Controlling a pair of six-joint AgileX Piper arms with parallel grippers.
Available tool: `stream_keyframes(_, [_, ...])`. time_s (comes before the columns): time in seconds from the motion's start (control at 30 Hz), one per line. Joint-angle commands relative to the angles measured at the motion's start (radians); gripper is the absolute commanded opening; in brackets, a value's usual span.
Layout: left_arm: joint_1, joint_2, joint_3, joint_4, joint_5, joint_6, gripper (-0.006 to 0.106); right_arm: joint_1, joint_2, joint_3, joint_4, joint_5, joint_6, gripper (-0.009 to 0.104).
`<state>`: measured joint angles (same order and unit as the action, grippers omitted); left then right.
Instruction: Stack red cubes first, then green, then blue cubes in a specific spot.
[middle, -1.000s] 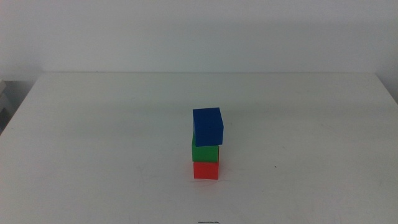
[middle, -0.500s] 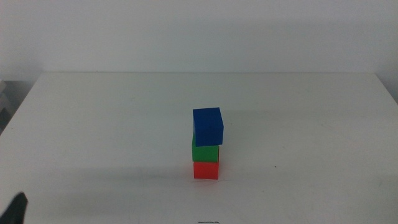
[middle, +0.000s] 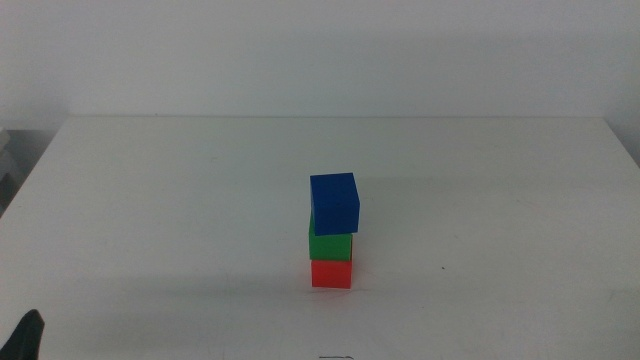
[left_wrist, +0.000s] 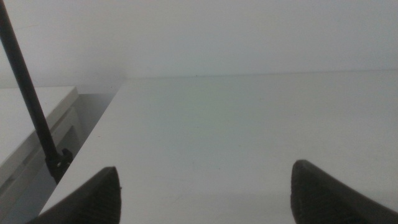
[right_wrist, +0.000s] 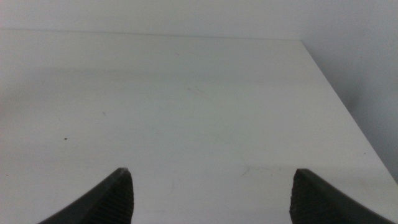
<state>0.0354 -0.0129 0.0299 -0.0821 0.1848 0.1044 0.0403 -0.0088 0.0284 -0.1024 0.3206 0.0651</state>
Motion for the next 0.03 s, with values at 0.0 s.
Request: stream_keyframes(0.0, [0.001, -0.021, -0.005, -0.008, -0.083, -0.008, 0.094, -0.006, -0.024, -0.018, -0.017, -0.07, -0.012, 0.064])
